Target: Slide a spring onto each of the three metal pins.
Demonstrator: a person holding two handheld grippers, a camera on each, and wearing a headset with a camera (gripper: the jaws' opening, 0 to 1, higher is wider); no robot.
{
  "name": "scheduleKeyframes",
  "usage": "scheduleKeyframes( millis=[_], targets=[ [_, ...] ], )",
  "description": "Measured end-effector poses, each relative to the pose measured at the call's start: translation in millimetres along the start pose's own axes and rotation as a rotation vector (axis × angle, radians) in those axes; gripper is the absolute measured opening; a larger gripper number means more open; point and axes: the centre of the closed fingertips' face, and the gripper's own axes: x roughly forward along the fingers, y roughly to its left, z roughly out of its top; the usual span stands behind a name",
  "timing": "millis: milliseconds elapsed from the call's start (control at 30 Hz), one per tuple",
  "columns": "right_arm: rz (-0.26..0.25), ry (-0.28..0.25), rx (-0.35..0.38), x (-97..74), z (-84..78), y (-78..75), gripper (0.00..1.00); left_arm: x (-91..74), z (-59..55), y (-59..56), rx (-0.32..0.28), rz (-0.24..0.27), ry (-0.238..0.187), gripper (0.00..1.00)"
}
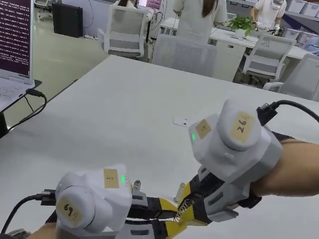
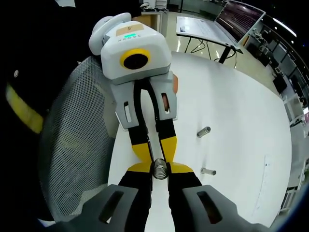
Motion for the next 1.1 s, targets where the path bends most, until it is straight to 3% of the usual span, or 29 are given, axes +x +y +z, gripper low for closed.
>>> scheduleKeyframes(
  millis=[367,500,667,833,900,1100],
  targets=[
    [0.014,0.038,-0.003,-0.3,-1.0,-0.1,0.08,2.1,0.6,-0.2,0.01,-0.003,-0.006,0.03],
    [0.003,0.049,0.001,0.5,-3.1,-3.7,0.08,1.9,-5.5,2.6,0.004,0.003,0.009,0.05],
    [-0.013,0.055,0.017,-0.6,-8.9,-11.7,0.08,2.1,-12.9,3.2,-0.012,0.002,0.021,0.1],
    [-0.035,0.043,0.044,-6.3,-12.4,-18.9,0.08,-0.6,-17.4,4.7,-0.037,0.003,0.013,0.19],
    [-0.042,0.042,0.051,-7.2,-14.8,-20.9,0.08,-1.8,-21.6,4.3,-0.032,0.011,0.026,0.28],
    [-0.056,0.048,0.072,-9.0,-20.4,-26.6,0.08,-10.8,-28.1,6.4,-0.05,0.021,0.028,0.35]
  ],
)
